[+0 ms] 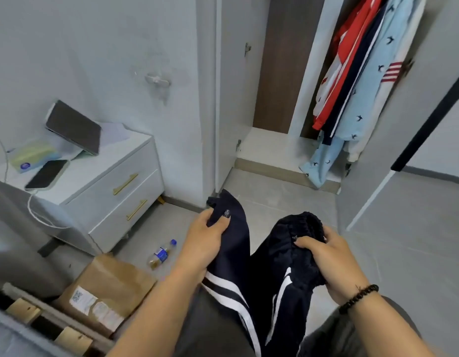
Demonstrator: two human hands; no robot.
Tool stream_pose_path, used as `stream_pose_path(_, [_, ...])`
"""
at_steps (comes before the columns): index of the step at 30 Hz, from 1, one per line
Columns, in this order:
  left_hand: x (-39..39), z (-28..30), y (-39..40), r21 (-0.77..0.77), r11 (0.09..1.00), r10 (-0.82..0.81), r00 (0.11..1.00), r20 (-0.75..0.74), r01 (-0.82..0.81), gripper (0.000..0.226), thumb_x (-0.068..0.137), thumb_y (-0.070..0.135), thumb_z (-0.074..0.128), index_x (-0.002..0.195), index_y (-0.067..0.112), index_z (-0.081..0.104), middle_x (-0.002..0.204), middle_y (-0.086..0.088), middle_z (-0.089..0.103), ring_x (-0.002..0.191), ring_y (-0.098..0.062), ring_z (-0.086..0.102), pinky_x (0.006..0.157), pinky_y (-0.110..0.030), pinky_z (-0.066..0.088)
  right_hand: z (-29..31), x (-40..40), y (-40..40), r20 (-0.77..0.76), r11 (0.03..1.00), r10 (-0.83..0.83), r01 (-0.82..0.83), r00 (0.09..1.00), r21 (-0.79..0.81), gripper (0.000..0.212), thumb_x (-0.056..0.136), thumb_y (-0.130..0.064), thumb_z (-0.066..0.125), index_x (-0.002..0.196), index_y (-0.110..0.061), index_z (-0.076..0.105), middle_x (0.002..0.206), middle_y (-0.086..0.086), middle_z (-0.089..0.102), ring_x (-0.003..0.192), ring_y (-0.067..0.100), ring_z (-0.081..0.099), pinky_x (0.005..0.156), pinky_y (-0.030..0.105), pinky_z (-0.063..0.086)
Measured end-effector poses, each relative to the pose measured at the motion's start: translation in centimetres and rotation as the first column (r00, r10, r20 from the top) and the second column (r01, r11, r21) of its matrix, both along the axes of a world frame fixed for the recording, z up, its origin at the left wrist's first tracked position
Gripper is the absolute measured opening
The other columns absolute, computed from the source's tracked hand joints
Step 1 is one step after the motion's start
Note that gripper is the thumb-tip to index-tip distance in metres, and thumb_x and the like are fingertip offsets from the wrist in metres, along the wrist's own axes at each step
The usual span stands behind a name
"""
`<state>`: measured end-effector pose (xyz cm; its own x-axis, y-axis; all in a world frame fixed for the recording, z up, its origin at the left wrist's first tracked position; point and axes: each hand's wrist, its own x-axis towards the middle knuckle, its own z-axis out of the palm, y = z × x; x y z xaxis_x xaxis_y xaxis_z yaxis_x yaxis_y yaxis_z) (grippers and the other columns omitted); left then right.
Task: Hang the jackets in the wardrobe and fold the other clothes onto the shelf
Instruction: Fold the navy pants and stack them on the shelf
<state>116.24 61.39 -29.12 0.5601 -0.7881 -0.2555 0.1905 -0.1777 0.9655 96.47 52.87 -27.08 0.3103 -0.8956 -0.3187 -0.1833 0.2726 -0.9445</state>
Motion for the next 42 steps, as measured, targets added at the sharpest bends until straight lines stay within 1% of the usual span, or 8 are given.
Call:
stream_pose_path(11, [-14.1, 3.3, -0.1, -0.001, 0.952, -0.304, 0.944, 0.126, 0.307, 0.021, 0.096, 0.028, 0.053, 0.088, 0.014, 0.066, 0.091, -0.025, 0.065, 0.071, -0.030, 0.062, 0.067, -0.043, 0.050, 0.8, -8.0, 2.9, 0.010, 0.973, -0.123, 0.122, 0.992, -0.198, 0.032, 0.077, -0.017, 0.069, 0.100, -0.037, 0.061, 0.087, -0.013, 0.071, 0.081, 0.007, 0.069, 0.073, 0.032, 0.057])
stream_pose_path(14, [-15.4, 3.4, 0.3, 0.024, 0.897, -0.442, 0.895, 0.063, 0.441, 0.028, 0.099, 0.034, 0.047, 0.090, 0.036, 0.074, 0.082, -0.016, 0.069, 0.068, -0.023, 0.065, 0.068, -0.034, 0.054, 0.4, -8.7, 3.2, -0.035, 0.974, -0.112, 0.102, 0.993, -0.200, 0.028, 0.080, -0.023, 0.067, 0.105, -0.034, 0.060, 0.091, -0.011, 0.070, 0.080, 0.003, 0.067, 0.073, 0.027, 0.056])
stream_pose_path(17, [-15.7, 3.3, 0.6, 0.020, 0.875, -0.482, 0.875, -0.051, 0.484, 0.030, 0.099, 0.043, 0.041, 0.108, 0.045, 0.069, 0.079, 0.013, 0.071, 0.057, -0.009, 0.057, 0.065, -0.025, 0.052, 0.2, -8.7, 3.5, -0.003, 0.981, -0.100, 0.098, 0.995, -0.166, 0.017, 0.086, -0.022, 0.060, 0.097, -0.034, 0.063, 0.087, -0.006, 0.072, 0.077, 0.007, 0.069, 0.072, 0.029, 0.055])
stream_pose_path(21, [-14.6, 2.8, 1.0, -0.125, 0.857, -0.515, 0.839, -0.175, 0.500, 0.036, 0.099, 0.019, 0.042, 0.130, 0.029, 0.059, 0.105, 0.000, 0.071, 0.064, -0.013, 0.058, 0.066, -0.029, 0.053, 1.0, -8.4, 3.3, 0.139, 0.995, -0.061, 0.071, 0.988, -0.070, 0.009, 0.086, -0.033, 0.062, 0.089, -0.030, 0.069, 0.090, 0.002, 0.073, 0.084, 0.019, 0.071, 0.080, 0.041, 0.057])
stream_pose_path(24, [-14.1, 2.4, 0.9, -0.111, 0.823, -0.566, 0.822, -0.064, 0.557, 0.056, 0.092, 0.000, 0.052, 0.131, 0.039, 0.055, 0.082, -0.001, 0.070, 0.058, -0.007, 0.056, 0.060, -0.020, 0.050, 1.7, -8.3, 3.0, 0.139, 0.997, 0.009, 0.003, 0.990, -0.081, 0.033, 0.069, -0.045, 0.074, 0.095, -0.024, 0.068, 0.091, 0.003, 0.074, 0.082, 0.017, 0.072, 0.072, 0.034, 0.058])
stream_pose_path(27, [-13.5, 2.0, 0.9, -0.087, 0.801, -0.588, 0.806, 0.070, 0.592, 0.064, 0.086, 0.004, 0.065, 0.127, 0.051, 0.053, 0.079, 0.003, 0.069, 0.051, -0.007, 0.055, 0.060, -0.017, 0.050, 2.2, -8.2, 2.8, 0.078, 0.989, 0.052, -0.041, 0.996, -0.139, 0.012, 0.073, -0.022, 0.074, 0.082, -0.027, 0.068, 0.085, 0.004, 0.073, 0.076, 0.018, 0.072, 0.067, 0.033, 0.060])
stream_pose_path(34, [-11.0, 1.7, -0.5, -0.091, 0.821, -0.469, 0.757, 0.455, 0.564, 0.103, 0.055, 0.033, 0.092, 0.138, 0.052, 0.034, 0.131, 0.019, 0.050, 0.111, 0.007, 0.052, 0.089, -0.016, 0.047, 3.4, -7.9, 2.3, -0.028, 0.974, 0.201, -0.203, 0.979, -0.104, 0.024, 0.071, -0.006, 0.067, 0.094, -0.013, 0.066, 0.084, 0.010, 0.071, 0.068, 0.019, 0.069, 0.059, 0.028, 0.056])
stream_pose_path(42, [-10.1, 2.6, -1.1, -0.257, 0.736, -0.529, 0.769, 0.360, 0.627, 0.112, 0.066, 0.054, 0.080, 0.151, 0.042, 0.008, 0.148, 0.038, 0.025, 0.135, 0.014, 0.029, 0.104, -0.010, 0.034, 6.7, -5.3, 0.5, -0.079, 0.976, 0.190, -0.197, 0.979, -0.094, 0.026, 0.071, -0.006, 0.066, 0.097, -0.008, 0.066, 0.080, 0.009, 0.070, 0.067, 0.021, 0.067, 0.061, 0.031, 0.056])
